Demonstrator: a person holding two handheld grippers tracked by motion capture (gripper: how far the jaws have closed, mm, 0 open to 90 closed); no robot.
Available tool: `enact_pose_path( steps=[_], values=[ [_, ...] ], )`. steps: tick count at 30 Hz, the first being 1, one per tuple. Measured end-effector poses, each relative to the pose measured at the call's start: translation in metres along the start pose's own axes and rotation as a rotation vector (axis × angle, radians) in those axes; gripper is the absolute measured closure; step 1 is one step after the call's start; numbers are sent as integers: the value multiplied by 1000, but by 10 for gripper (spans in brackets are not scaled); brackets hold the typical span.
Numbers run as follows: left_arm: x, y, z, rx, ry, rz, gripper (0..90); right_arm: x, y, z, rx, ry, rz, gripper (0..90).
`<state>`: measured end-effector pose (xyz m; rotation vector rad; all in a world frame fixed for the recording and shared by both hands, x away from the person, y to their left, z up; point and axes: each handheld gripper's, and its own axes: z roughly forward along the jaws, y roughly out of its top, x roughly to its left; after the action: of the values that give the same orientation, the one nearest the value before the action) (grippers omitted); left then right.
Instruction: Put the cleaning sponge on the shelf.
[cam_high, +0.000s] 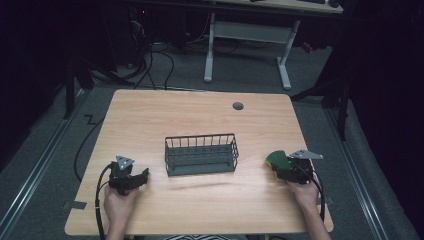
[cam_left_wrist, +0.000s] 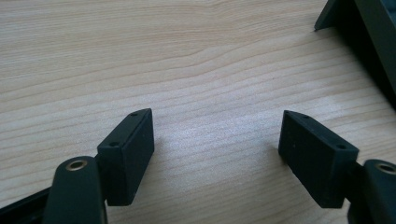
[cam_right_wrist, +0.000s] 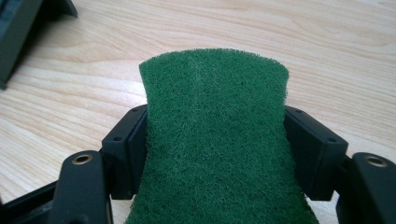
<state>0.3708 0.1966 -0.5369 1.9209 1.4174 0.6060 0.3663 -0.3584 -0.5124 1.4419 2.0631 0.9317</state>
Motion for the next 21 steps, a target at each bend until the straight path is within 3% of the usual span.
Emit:
enact_pose_path(
  steps=[15, 21],
  values=[
    [0, 0, 0, 0, 0, 1, 271, 0, 16, -14, -51, 32, 25, 303],
    [0, 0, 0, 0, 1, 0, 272, 3, 23, -19, -65, 48, 10, 303]
  ],
)
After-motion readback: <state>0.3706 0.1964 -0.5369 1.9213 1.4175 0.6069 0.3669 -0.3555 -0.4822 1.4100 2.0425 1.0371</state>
